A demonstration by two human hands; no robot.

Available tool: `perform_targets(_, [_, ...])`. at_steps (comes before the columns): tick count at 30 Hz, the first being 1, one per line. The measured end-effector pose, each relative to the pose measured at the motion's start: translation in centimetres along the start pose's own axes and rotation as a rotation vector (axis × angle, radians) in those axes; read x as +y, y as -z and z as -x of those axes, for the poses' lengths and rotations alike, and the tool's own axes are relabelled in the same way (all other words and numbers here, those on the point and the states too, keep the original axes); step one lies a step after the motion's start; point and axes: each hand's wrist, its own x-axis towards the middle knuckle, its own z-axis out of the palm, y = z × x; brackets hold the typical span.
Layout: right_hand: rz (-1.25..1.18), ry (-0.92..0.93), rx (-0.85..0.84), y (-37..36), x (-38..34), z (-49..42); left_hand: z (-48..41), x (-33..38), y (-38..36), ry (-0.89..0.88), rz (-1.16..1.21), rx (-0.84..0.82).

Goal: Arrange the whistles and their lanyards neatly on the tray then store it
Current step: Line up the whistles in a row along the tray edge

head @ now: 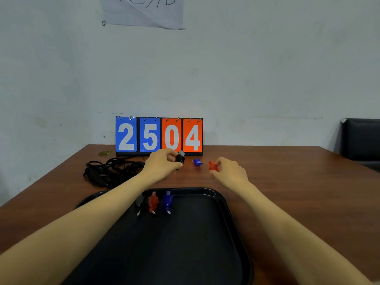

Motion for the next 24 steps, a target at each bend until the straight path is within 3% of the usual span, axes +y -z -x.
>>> perform_targets(8, [-0.048,0.055,0.034,2.5,-2.1,3.9,6.6,0.6,1.1,0.049,-0.011,-0.167])
perform_targets(11, [-0.038,0.076,0.013,2.8,-2.8,5.4,7.5,0.3,-0.2,0.073,-0.079,-0.124])
perform_targets(16, [-0.021,0.082,0.015,3.0,-3.3,6.6,8.3,0.8,-1.4,0.041,-0.397,-0.064])
perform_targets(24, [-0.027,0.075,-0.032,2.7,-3.3,7.0,8.4,0.0,-2.3,0.032,-0.482,-0.065])
